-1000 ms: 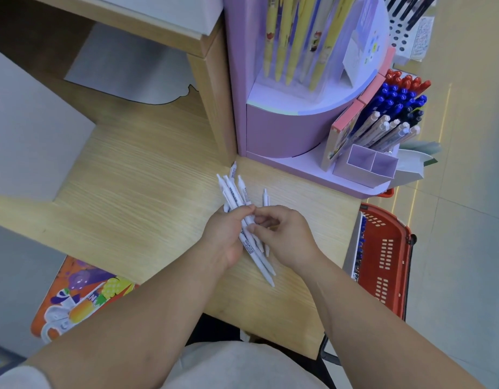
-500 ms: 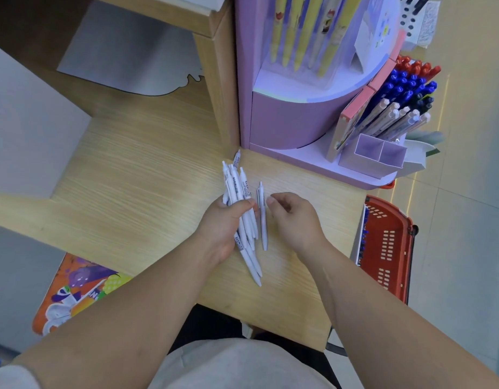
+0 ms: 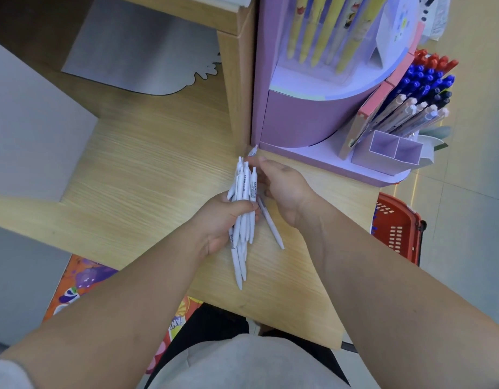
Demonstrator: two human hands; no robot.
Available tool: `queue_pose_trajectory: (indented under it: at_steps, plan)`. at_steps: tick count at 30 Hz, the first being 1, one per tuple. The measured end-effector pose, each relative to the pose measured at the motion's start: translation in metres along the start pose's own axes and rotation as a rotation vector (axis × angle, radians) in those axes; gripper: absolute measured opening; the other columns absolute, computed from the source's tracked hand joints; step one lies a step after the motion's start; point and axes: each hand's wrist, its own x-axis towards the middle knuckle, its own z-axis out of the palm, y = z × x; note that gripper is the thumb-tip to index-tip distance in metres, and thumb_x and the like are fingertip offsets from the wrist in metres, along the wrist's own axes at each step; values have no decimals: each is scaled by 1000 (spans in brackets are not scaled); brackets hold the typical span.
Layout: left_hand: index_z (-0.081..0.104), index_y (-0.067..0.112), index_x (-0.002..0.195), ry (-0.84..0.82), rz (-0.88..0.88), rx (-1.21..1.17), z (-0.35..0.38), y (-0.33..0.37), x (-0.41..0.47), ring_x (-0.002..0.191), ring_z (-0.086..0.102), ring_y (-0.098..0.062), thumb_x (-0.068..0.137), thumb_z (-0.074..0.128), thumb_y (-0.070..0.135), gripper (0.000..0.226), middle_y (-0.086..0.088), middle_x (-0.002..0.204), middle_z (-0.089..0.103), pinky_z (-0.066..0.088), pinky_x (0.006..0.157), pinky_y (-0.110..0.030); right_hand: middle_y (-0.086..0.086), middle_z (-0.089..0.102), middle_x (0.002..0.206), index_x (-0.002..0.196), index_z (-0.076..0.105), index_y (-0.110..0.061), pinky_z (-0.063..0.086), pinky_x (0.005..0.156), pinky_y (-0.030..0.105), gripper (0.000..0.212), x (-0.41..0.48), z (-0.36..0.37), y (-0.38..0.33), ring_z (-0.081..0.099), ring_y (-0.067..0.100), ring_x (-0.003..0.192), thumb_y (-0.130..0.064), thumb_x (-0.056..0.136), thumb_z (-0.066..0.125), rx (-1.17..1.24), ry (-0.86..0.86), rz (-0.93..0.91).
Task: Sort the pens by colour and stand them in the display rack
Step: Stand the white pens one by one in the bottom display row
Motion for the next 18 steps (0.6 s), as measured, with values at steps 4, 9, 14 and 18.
queue_pose_trajectory:
  at_steps: [4, 9, 14, 18]
  plan:
    - [69, 10, 95, -25, 14, 86, 5, 1, -2, 82, 67, -19, 87, 66, 5, 10, -8, 83, 69, 54, 85, -36, -1, 71, 117, 120, 69, -24, 48, 81, 23, 30, 2, -8, 3, 65, 13, 101, -37, 100, 50, 14, -10, 22]
    - [67, -2, 104, -90, 11, 287, 13, 1, -6, 83, 66, -21, 86, 64, 7, 20, -12, 87, 68, 53, 84, -35, 1, 70, 113, 122, 67, -17, 49, 78, 23, 40, 3, -12, 1, 65, 13, 104, -44, 101, 47, 16, -25, 103]
    - [65, 12, 95, -139, 8, 333, 19, 5, -6, 74, 67, -11, 85, 67, 7, 11, -4, 82, 69, 52, 68, -25, 1, 74, 107, 111, 71, -16, 50, 88, 26, 25, -1, -23, 4, 66, 15, 103, -26, 101, 50, 84, 142, -32]
    - [64, 10, 93, -206, 38, 473, 19, 4, -8, 77, 63, -12, 86, 66, 5, 9, -4, 82, 67, 50, 75, -26, 3, 73, 94, 96, 72, -14, 56, 71, 21, 14, -10, -30, 12, 68, 14, 82, -6, 93, 60, 180, 371, -135]
